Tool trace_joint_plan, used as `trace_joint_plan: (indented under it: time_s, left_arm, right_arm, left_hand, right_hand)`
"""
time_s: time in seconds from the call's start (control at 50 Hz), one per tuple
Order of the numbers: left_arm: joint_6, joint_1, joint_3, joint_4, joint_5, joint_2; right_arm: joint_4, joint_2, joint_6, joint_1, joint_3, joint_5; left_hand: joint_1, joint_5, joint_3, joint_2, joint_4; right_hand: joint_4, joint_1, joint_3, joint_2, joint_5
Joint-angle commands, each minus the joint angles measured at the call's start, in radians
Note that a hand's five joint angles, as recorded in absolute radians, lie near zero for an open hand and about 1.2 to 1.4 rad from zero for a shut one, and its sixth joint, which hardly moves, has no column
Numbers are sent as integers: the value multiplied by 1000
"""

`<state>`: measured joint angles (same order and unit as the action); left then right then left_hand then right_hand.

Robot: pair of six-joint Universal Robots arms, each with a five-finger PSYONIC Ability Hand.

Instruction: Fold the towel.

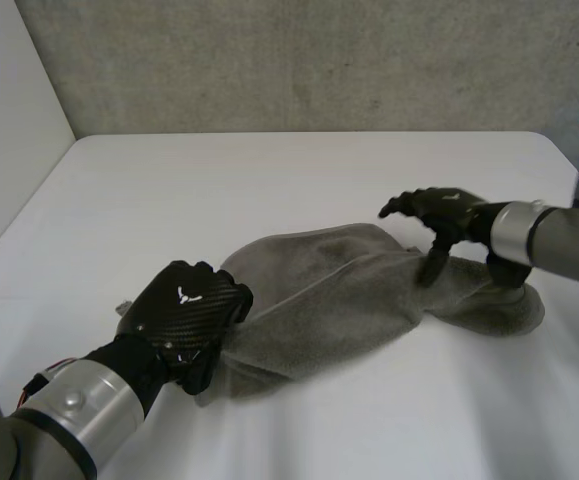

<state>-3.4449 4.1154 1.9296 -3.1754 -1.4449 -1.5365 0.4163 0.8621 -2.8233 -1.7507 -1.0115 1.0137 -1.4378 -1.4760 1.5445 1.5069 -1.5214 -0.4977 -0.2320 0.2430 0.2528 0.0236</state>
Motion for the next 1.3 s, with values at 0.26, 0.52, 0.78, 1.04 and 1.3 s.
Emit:
trace_joint_plan:
  time_s: [0.26,0.52,0.78,1.04,1.3]
  left_arm:
    - [1,-18,28,-61,0,41]
    - [-143,75,-209,-231,-6,-112]
    - [-96,92,-707,-350,-192,-255]
    - [-82,94,-502,-342,-189,-304]
    - [-89,134,-210,-356,-184,-280]
  right_arm:
    - [12,-118,58,-108,67,59]
    - [-284,34,-79,-108,134,108]
    - [-1062,218,-148,-108,-45,200]
    - [-532,187,-92,-113,-123,79]
    - [-114,150,262,-151,-312,46]
  left_hand:
    - [41,254,-148,-111,125]
    - [41,254,-148,-111,125]
    - [41,254,-148,-111,125]
    - [41,254,-148,-111,125]
    - [41,254,-148,-111,125]
  right_hand:
    - [-369,-635,624,614,669]
    - [-899,-1164,1153,1143,1198]
    - [-873,-1139,1128,1118,1173]
    - [-867,-1133,1122,1112,1167]
    - [-543,-808,797,788,842]
